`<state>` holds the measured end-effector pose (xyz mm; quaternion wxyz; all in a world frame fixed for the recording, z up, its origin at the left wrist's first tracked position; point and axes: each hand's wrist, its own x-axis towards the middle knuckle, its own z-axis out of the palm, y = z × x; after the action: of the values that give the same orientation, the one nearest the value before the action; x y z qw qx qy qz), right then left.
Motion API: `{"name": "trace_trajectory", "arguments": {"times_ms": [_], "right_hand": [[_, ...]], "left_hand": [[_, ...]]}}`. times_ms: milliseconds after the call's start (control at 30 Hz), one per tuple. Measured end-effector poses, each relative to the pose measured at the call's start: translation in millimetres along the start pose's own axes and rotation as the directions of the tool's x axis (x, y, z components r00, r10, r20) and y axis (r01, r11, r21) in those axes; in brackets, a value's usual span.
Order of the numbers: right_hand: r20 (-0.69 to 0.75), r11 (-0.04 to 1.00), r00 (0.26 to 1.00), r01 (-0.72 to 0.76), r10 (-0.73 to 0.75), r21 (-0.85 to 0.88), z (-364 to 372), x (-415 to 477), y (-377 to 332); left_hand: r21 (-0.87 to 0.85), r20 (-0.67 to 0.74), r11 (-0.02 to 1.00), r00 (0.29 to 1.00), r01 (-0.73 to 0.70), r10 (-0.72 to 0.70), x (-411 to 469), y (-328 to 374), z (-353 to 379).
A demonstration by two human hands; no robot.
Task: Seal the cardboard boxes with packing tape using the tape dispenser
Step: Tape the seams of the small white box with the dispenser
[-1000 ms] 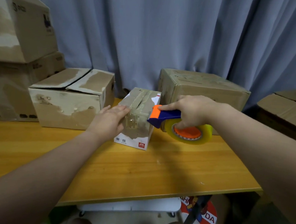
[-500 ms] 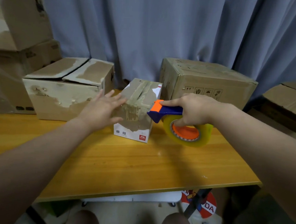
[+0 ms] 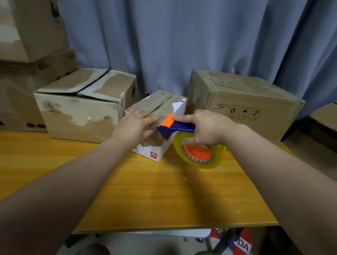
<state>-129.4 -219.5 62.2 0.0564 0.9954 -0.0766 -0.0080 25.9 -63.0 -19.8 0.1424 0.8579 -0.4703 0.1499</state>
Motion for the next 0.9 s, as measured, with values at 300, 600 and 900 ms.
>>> {"name": "trace_trajectory", "arguments": {"times_ms": [300,600,900], "right_hand": [[-0.005,0.99,1.0,-0.02,0.02,-0.138,-23.3,-62.5,23.9],[0.046,0.975,0.991,-0.118,0.129,-0.189,3.0,-89.9,34.2],[0.034,0.972,0.994,-0.096,0.105,-0.213,25.9,-69.1,41.1]], "left_hand": [[-0.009,0.013,0.999,0.999,0.038,-0.038,-4.8,6.9,-5.6],[0.039,-0.014,0.991,0.992,0.13,-0.129,-5.9,26.9,-2.6],[0.067,-0.078,0.996,0.996,0.05,-0.045,-3.4,27.8,13.1]]}}
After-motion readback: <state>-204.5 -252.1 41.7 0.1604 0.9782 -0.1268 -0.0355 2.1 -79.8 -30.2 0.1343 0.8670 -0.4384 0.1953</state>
